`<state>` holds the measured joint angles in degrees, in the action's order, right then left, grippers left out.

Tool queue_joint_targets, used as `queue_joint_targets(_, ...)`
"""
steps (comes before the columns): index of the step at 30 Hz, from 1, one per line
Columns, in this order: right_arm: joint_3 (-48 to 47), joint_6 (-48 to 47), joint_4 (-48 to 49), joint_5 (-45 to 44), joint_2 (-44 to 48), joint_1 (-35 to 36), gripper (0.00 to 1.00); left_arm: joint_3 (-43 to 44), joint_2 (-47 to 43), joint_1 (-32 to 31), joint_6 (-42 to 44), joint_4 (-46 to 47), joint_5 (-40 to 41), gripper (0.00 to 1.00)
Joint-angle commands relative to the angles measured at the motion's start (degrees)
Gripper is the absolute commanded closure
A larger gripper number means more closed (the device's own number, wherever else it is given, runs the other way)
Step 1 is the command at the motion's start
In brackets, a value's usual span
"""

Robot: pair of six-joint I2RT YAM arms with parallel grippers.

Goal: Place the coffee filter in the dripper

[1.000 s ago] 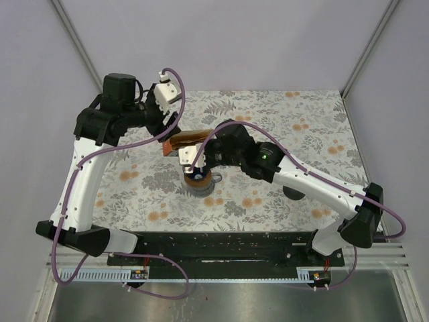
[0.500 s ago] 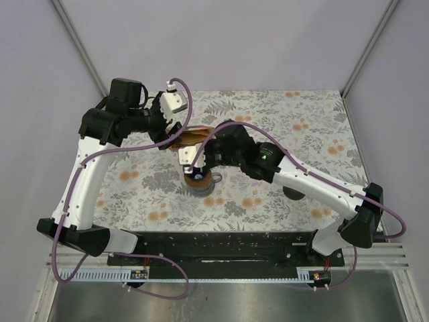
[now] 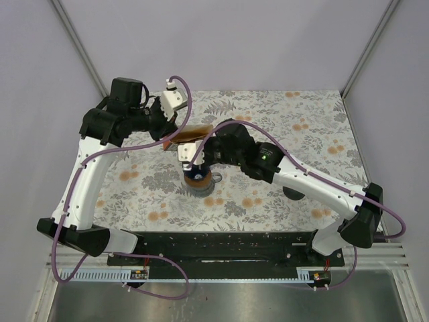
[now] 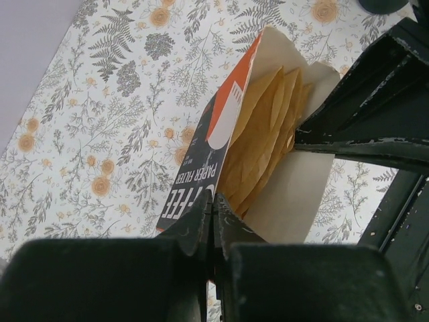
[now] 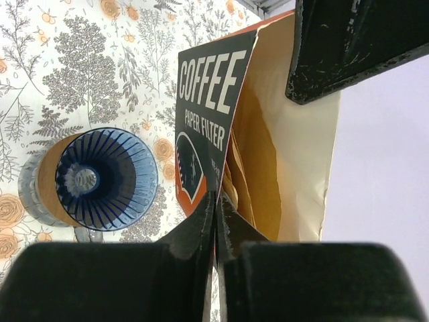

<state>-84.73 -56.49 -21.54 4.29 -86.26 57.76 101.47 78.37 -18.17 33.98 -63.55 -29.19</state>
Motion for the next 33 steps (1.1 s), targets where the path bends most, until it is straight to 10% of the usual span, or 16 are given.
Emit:
queue_joint_targets(1, 0.36, 5.67, 6.42, 1.5, 3.2, 0.52, 0.83, 0.66, -1.11, 0.07, -2.69, 4.66, 3.26, 1.0)
queue_joint_targets(9, -3.95, 23.85, 6.42, 18.26, 8.12, -5.18, 0.41, -2.5, -2.95, -2.3, -0.67, 5.28, 8.7, 1.0)
queue_joint_targets(33, -5.36, 35.31, 2.55, 18.22, 5.14, -7.85, 0.69, -10.15, -14.29, -13.9, 16.12, 7.12, 28.31, 1.0)
